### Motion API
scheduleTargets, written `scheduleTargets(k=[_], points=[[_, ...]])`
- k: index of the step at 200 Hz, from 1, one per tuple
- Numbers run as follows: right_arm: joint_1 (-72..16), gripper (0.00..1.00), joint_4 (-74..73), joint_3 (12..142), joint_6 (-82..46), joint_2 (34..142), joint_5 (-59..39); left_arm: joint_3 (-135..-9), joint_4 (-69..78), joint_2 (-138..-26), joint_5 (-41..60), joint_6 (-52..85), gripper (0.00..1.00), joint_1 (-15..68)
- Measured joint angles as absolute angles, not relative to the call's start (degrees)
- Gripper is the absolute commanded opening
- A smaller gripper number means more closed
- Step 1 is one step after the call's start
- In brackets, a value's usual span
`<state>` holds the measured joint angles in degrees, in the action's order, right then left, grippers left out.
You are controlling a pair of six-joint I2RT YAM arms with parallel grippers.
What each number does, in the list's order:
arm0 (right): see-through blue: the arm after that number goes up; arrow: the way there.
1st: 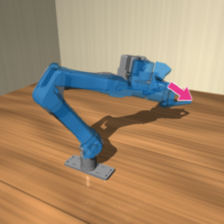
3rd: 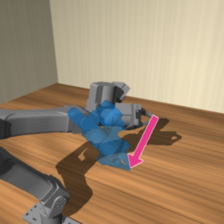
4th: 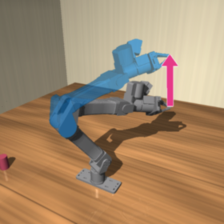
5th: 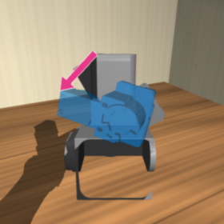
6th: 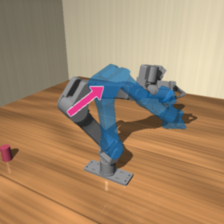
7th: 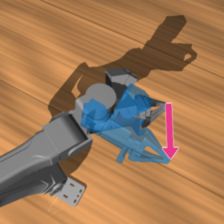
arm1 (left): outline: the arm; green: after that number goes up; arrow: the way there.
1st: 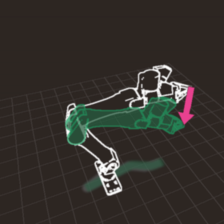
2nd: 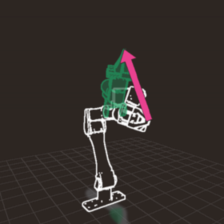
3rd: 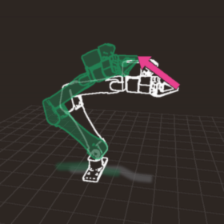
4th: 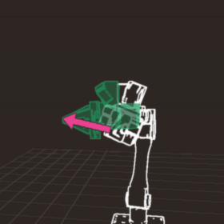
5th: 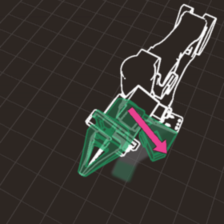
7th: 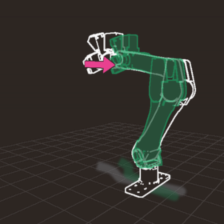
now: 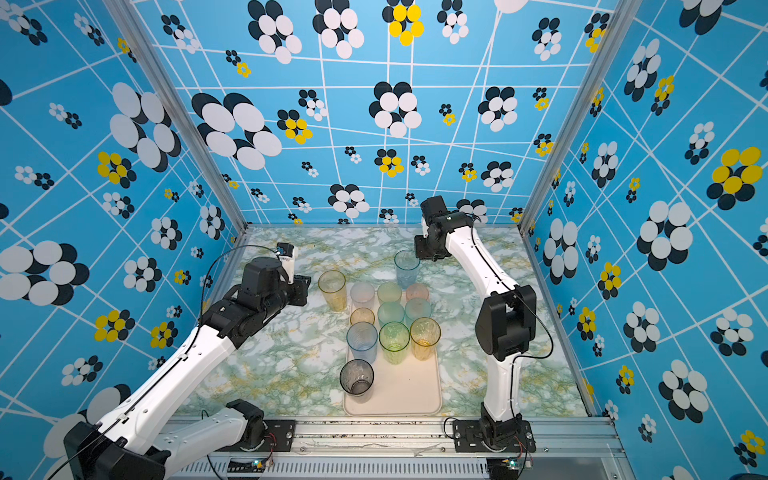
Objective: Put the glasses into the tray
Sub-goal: 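Lower the right gripper onto the tall pale blue cup rim and close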
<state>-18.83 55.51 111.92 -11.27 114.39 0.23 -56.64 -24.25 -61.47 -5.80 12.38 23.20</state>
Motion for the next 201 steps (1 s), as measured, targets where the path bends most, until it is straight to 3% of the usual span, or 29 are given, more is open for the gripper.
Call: scheduleTargets(k=[201], points=[[-18.83, 0.24, 58.63, 118.58, -11.07, 121.08, -2.31, -56.73, -24.16, -62.48, -5.56, 12.36, 0.33, 22.5]])
